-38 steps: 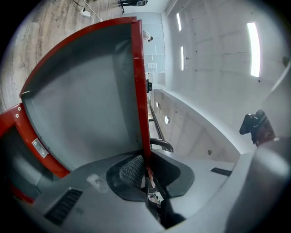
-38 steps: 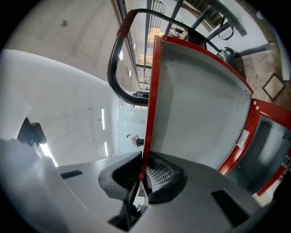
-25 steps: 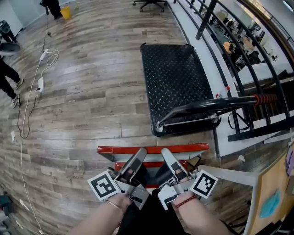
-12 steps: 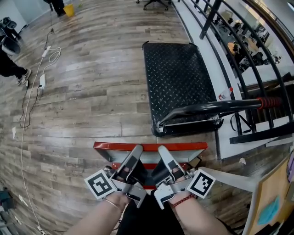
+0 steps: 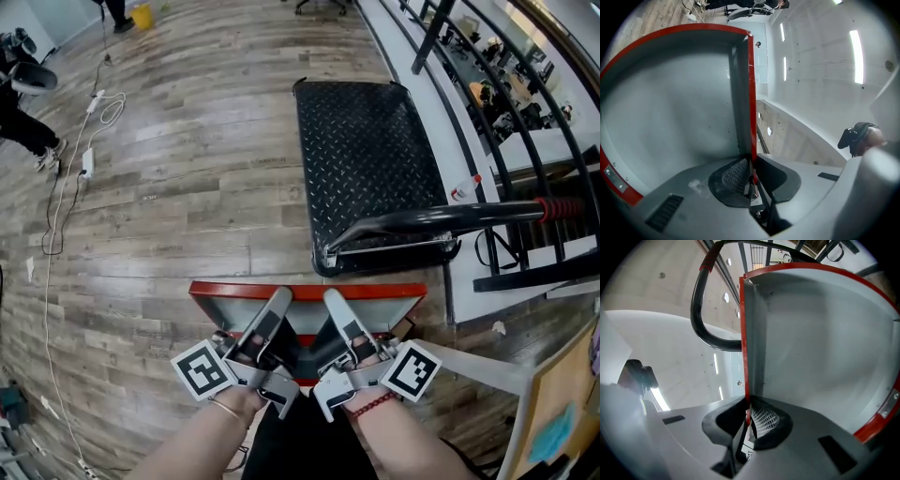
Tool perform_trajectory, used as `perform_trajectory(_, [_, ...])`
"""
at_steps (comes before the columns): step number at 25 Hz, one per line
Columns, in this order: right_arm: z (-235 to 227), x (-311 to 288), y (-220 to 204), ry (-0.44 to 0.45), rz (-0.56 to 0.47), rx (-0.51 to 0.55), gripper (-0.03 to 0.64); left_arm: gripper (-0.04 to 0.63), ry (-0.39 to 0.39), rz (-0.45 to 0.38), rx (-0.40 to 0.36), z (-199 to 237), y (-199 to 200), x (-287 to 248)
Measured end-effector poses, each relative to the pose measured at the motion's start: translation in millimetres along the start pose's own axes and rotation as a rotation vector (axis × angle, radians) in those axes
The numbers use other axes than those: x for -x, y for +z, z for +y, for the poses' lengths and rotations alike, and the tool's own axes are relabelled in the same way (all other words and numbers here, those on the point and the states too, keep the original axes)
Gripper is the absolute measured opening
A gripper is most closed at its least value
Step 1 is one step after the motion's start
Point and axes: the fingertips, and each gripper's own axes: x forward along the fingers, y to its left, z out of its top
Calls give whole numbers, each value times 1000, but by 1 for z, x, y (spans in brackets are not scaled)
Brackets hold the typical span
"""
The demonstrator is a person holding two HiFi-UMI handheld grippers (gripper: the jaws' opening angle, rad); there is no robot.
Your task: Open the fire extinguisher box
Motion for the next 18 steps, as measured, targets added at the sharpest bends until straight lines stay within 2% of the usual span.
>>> perform_trajectory(18, [-21, -20, 15, 15, 31, 28, 43, 43, -24, 13, 2, 21, 12, -19])
